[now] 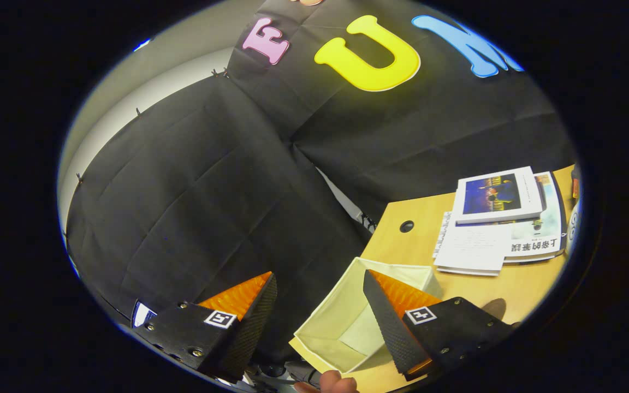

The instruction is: Open the storage box then place both shoes into the box .Put the left shoe in first, then the right shoe, with the right side of both shoes facing outward in a uniform manner.

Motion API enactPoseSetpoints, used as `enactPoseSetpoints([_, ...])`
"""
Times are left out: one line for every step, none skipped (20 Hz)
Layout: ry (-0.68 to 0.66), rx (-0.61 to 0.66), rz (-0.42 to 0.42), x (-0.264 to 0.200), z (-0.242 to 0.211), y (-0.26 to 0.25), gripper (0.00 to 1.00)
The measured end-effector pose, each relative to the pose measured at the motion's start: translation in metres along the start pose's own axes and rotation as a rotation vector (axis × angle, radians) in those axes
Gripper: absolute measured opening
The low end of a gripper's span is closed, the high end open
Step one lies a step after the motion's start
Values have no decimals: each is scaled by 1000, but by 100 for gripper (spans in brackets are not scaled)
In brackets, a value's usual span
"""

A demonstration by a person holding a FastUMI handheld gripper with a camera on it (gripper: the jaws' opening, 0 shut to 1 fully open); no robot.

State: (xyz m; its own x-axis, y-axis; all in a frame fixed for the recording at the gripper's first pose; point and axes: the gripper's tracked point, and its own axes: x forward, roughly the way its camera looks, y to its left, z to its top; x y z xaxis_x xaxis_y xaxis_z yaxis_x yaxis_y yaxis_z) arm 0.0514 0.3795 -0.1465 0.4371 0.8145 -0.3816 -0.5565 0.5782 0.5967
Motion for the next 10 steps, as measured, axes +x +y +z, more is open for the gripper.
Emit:
enactPoseSetpoints([-6, 11, -19, -11, -1, -8, 96])
enactPoseSetpoints([-15, 15, -35, -21, -2, -17, 96])
enactPoseSetpoints([-25, 14, -59, -29, -2, -27, 96])
enactPoseSetpoints([-36, 7, -86, -38, -3, -38, 96])
enactPoseSetpoints([-44, -3, -112, -46, -4, -48, 96])
enactPoseSetpoints([-52, -12, -137, -54, -5, -58, 96])
enactPoseSetpoints([-59, -19, -164, -61, -8, -67, 96])
enactPoseSetpoints([-66, -24, -183, -68, -10, -76, 96])
enactPoseSetpoints([-69, -24, -205, -75, -13, -84, 96])
enactPoseSetpoints([-70, -23, -226, -81, -16, -93, 96])
